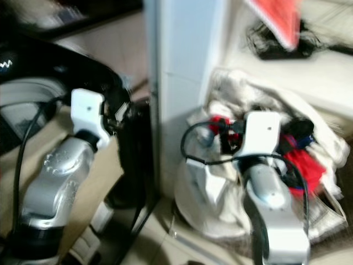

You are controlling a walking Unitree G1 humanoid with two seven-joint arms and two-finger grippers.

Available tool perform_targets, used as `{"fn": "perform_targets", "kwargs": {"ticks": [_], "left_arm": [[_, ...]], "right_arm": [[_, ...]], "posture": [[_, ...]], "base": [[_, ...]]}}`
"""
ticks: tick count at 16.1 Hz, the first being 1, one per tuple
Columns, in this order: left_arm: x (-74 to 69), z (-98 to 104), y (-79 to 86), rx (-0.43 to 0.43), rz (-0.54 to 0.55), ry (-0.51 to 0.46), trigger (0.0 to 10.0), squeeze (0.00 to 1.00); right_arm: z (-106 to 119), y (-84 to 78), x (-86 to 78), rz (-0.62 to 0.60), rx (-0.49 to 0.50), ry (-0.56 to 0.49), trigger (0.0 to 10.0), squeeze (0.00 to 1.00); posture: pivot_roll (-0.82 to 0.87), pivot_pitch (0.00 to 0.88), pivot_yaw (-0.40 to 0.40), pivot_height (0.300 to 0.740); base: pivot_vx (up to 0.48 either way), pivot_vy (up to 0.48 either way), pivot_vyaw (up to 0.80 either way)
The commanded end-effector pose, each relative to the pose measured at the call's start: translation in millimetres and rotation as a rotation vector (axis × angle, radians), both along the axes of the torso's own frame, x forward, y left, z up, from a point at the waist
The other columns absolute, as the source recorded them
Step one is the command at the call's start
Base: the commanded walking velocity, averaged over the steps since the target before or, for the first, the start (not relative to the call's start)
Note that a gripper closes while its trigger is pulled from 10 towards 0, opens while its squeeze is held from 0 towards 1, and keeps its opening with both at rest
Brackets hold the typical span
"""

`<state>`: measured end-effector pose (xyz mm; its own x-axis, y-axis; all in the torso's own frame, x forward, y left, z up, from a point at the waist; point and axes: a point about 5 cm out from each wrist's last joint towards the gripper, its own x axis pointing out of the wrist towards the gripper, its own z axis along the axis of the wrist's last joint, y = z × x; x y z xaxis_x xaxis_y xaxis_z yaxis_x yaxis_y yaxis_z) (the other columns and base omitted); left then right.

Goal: Clothes washing

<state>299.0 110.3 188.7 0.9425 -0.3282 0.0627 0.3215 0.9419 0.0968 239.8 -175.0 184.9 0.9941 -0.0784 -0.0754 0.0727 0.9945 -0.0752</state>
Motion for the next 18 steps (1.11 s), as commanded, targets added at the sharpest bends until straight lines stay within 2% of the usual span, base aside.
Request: {"fn": "perform_targets", "kwargs": {"ticks": [1,7,9,11,15,18], "left_arm": [[1.5,0.6,6.7,0.041,0.042,-0.009,10.0,0.0],[1.7,0.7,5.2,0.014,0.056,-0.001,10.0,0.0],[2.3,-1.3,7.6,-0.036,0.082,0.024,10.0,0.0],[3.0,-0.4,10.1,-0.001,0.091,0.016,10.0,0.0],[4.3,1.8,14.6,-0.035,0.123,0.018,10.0,0.0],[3.9,1.3,15.9,-0.036,0.124,0.021,10.0,0.0]], "right_arm": [[3.3,2.3,0.6,0.008,-0.003,-0.018,10.0,0.0],[2.9,1.9,1.2,0.024,-0.02,-0.015,10.0,0.0],[3.2,1.9,1.9,0.025,-0.024,-0.016,10.0,0.0],[3.0,2.6,3.9,0.059,-0.084,-0.005,10.0,0.0],[1.8,6.8,7.1,0.096,-0.105,-0.003,10.0,0.0],[1.2,10.7,8.7,0.132,-0.097,-0.006,10.0,0.0]], "posture": [[-0.21,0.001,-0.005,0.74],[-0.21,0.002,-0.004,0.74],[-0.21,0.003,-0.004,0.74],[-0.21,0.003,-0.005,0.74],[-0.2,0.001,-0.01,0.74],[-0.2,0.0,-0.01,0.74]], "base": [[0.0,-0.48,0.0],[0.0,-0.48,0.0],[0.0,0.0,0.0],[0.0,0.0,0.0],[0.278,-0.217,0.8],[0.4,-0.165,0.39]]}}
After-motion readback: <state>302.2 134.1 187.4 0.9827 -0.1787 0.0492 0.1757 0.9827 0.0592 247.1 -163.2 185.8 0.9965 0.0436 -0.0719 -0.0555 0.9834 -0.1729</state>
